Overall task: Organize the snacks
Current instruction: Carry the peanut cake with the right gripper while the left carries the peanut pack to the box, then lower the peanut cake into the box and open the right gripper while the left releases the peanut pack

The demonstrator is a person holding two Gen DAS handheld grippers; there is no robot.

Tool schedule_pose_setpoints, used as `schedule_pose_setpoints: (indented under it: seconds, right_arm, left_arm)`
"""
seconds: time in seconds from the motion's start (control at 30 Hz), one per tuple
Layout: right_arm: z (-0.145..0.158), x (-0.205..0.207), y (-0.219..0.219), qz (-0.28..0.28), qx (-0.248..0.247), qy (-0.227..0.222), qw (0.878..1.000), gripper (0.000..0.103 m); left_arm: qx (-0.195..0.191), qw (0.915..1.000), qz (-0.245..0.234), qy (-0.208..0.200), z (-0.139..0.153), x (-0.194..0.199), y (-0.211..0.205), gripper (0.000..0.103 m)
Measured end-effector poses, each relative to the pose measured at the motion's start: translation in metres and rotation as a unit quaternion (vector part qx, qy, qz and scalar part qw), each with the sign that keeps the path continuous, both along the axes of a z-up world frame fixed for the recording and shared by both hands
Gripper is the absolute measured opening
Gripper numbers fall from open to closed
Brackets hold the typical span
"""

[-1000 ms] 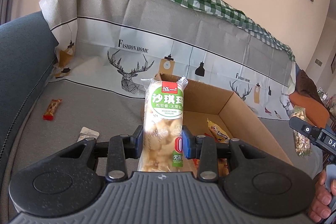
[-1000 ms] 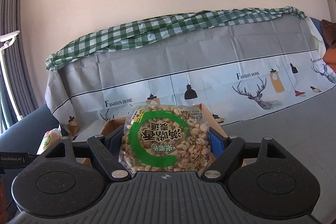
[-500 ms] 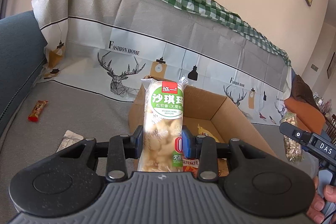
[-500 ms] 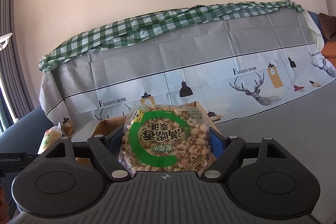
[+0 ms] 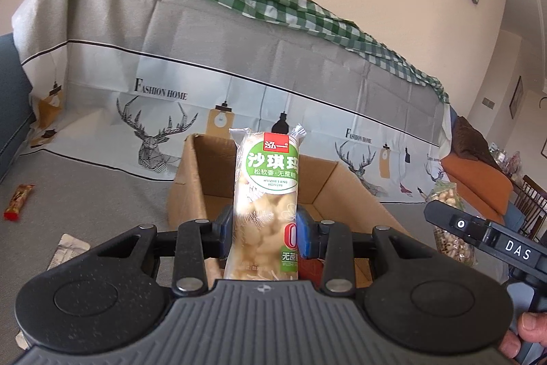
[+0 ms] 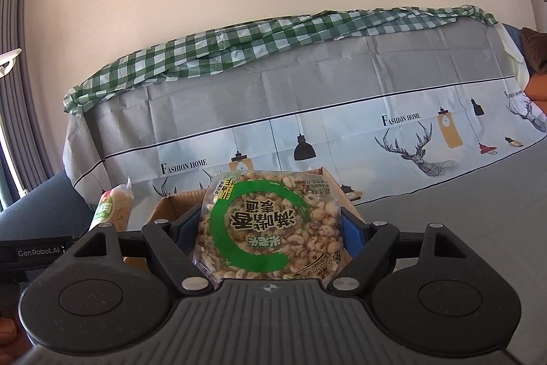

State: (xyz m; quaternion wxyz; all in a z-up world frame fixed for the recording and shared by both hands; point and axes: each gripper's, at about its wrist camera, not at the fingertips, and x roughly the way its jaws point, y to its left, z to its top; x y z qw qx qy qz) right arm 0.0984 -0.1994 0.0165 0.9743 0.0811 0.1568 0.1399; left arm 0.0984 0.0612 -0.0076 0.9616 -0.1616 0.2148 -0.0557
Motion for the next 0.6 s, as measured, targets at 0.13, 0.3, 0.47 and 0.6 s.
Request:
schedule_pose_setpoints:
  seconds: [0.13,0.3,0.47,0.6]
  right_arm:
    - [0.0,0.001,0.0,-0.001,0.001,0.0,1.0,0.081]
    - [-0.001,0.003,0.002,-0.004,0.003,0.002,1.0,0.081]
    - [-0.002,0.004,0.007,-0.001,-0.003,0.001,1.0,0.081]
    - [-0.002,0.006,0.009,0.001,-0.007,0.0,1.0,0.081]
  left_arm:
    - [-0.006,0.9999,-0.007,-0.007,0.0,0.005,-0.005,0.04]
    - [-0.016,0.9997,-0.016,-0.013,-0.001,0.011,-0.012,0.04]
    - [-0.024,0.9993,-0.024,-0.014,-0.003,0.016,-0.02,0.04]
    - [-0.028,0.9991,-0.029,-0.016,-0.003,0.02,-0.025,0.04]
